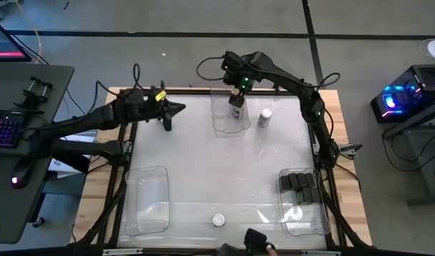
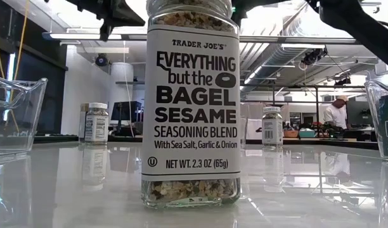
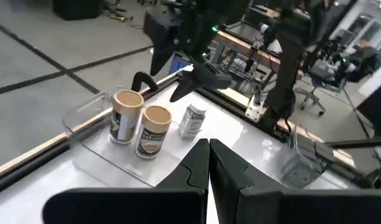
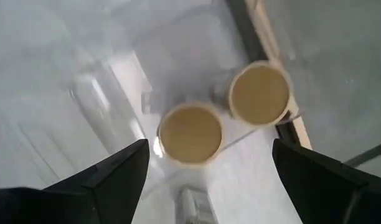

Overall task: Sort spices by type
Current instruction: Put the gold spice bottle into the top transparent bin

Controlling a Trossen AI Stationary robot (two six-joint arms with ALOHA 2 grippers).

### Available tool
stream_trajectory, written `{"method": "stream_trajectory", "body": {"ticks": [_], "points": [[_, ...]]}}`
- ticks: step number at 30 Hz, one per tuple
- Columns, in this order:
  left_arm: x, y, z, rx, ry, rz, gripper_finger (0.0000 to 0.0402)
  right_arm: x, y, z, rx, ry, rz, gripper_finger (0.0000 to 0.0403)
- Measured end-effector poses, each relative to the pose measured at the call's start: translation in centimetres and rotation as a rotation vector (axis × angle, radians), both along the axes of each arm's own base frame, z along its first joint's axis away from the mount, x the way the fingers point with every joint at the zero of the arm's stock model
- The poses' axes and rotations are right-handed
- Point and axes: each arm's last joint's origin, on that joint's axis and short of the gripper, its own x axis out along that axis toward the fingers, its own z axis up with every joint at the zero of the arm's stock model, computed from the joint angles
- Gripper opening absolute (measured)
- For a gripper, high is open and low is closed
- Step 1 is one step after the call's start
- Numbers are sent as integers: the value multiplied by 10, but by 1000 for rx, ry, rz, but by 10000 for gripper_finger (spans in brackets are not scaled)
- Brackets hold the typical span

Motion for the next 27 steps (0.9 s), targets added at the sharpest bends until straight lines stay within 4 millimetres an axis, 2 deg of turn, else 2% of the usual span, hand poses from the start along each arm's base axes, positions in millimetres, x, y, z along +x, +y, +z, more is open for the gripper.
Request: {"method": "stream_trajectory", "body": {"ticks": [3, 7, 11, 16, 21, 27], "points": [[-8, 4, 15, -47, 67, 64, 0, 2, -1, 7, -18, -71, -62, 337], [-20, 17, 26, -127, 310, 250, 0, 5, -2, 7, -18, -115, -85, 337], [-26, 38, 15, -235, 550, 384, 0, 10, -4, 9, -25, -170, -72, 337], [-21, 71, -6, -311, 683, 452, 6, 12, -3, 10, 28, -214, -47, 337], [-18, 95, -14, -352, 778, 468, 47, 11, 1, 10, 125, -235, -10, 337], [-21, 105, -12, -370, 843, 465, 126, 2, 6, 21, 120, -235, 10, 337]]}}
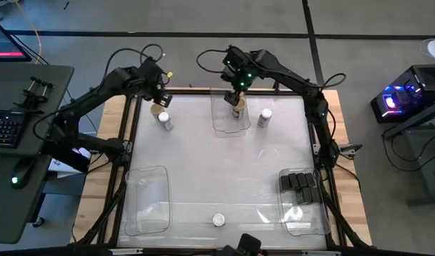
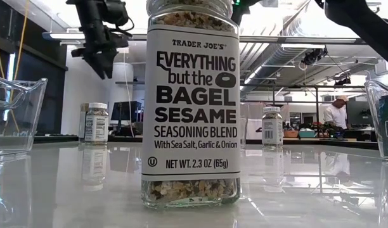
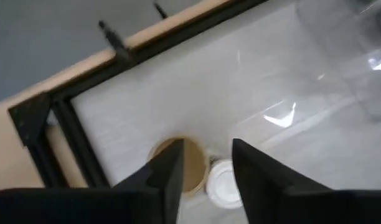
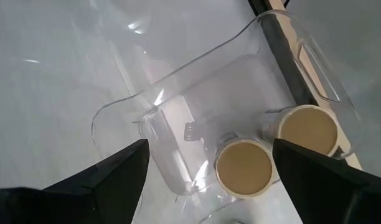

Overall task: Sort spices by type
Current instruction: Put the gold spice bottle into the top transparent bin

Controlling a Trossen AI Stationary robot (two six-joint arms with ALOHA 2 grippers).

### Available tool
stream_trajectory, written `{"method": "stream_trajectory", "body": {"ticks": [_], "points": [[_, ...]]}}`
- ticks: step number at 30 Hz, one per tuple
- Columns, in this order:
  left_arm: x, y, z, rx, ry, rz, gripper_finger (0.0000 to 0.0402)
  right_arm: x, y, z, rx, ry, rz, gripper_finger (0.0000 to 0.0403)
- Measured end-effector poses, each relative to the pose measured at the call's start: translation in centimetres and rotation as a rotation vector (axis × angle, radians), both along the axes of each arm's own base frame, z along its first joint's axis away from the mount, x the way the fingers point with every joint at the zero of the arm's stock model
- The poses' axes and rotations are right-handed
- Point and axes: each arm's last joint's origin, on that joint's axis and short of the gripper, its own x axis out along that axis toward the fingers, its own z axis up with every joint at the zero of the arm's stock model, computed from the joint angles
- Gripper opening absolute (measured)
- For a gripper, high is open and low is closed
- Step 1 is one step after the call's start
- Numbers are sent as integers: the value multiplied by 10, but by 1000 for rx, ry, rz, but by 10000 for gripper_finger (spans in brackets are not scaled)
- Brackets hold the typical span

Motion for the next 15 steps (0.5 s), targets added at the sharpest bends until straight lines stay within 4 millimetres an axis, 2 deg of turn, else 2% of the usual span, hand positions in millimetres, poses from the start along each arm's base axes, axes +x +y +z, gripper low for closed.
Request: {"method": "stream_trajectory", "body": {"ticks": [8, 15], "points": [[-16, 3, -25, -99, 85, 70, 219, -1, 1, 3, -17, -3, 31, 337], [-16, 10, -37, -104, 62, 99, 250, -1, -1, 3, 8, -38, 41, 337]]}}
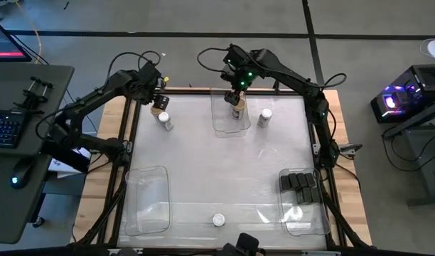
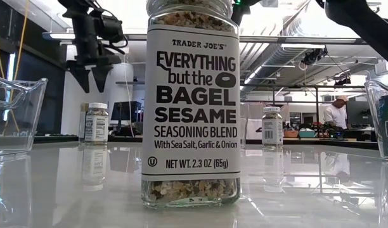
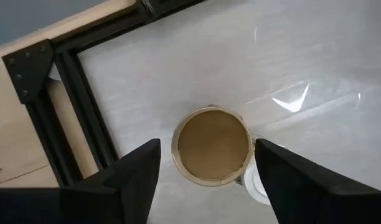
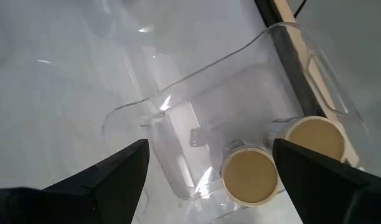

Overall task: Sort spices by type
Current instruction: Put the gold spice bottle into the top transparent bin

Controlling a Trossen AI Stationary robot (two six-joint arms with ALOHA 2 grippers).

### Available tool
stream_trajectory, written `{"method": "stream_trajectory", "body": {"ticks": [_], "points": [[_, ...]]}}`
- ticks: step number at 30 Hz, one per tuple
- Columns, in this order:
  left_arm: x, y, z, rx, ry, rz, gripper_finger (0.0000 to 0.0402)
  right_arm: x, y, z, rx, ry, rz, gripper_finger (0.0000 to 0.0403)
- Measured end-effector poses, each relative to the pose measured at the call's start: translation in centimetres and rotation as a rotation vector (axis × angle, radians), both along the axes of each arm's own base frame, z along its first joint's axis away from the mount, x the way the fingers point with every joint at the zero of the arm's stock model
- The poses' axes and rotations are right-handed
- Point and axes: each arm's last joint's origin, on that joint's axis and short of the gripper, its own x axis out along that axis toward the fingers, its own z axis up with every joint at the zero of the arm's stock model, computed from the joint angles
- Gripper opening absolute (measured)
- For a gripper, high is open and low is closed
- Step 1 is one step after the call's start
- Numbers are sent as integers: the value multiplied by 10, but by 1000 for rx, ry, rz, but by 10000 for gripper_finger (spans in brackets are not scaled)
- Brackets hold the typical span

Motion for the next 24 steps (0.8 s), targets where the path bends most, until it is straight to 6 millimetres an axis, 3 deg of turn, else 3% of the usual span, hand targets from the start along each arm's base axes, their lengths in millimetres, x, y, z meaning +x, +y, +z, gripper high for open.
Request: {"method": "stream_trajectory", "body": {"ticks": [11, 19, 24], "points": [[13, 15, -29, -108, 78, 5, 253, 0, 0, 0, 16, -11, -20, 337], [17, 18, -34, -154, 49, -15, 253, 0, 0, 1, 21, -11, -29, 337], [14, 19, -27, -123, 53, -28, 253, 1, 0, 1, 16, -19, -27, 337]]}}
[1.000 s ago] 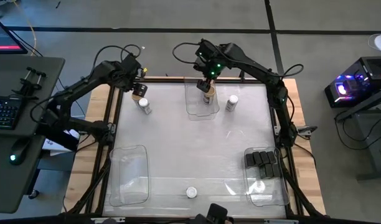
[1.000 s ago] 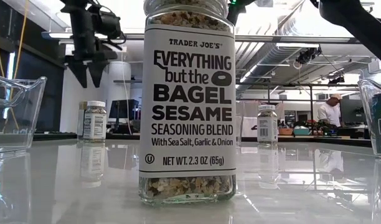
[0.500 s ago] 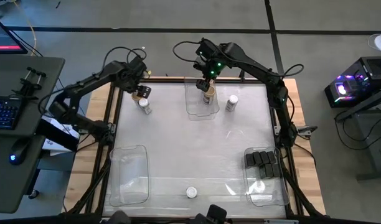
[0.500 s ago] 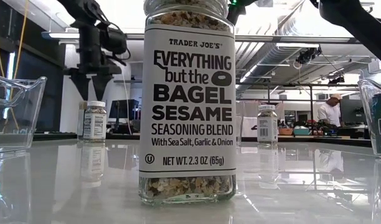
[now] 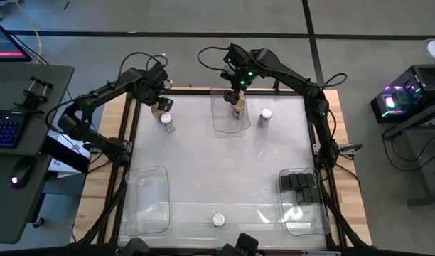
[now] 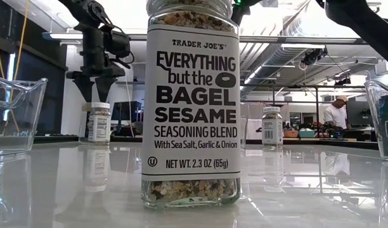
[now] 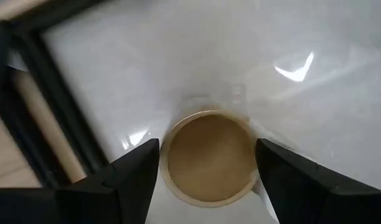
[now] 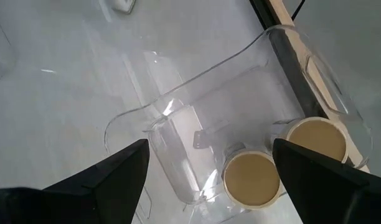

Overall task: Sort spices by type
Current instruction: Put the gold spice bottle into the top transparent bin

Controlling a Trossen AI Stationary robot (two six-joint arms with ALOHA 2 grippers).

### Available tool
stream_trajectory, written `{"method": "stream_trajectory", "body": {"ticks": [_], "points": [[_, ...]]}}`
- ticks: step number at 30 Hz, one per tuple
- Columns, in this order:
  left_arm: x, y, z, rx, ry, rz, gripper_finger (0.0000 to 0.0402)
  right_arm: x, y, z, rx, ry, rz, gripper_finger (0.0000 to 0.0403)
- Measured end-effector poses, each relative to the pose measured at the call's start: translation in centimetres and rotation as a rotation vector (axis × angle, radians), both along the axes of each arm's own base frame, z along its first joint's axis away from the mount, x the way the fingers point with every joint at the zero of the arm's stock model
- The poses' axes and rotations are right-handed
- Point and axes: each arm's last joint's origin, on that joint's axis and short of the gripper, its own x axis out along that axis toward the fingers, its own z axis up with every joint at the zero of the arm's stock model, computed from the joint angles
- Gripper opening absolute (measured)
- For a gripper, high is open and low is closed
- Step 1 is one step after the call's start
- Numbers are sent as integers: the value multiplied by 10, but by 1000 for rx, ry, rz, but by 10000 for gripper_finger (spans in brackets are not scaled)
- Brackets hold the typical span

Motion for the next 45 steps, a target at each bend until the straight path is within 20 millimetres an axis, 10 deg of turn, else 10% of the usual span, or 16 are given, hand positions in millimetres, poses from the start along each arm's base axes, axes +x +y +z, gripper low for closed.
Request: {"method": "stream_trajectory", "body": {"ticks": [45], "points": [[-6, 0, 7, 22, 28, 74, 324, 3, -1, 2, -7, -37, -24, 337]]}}
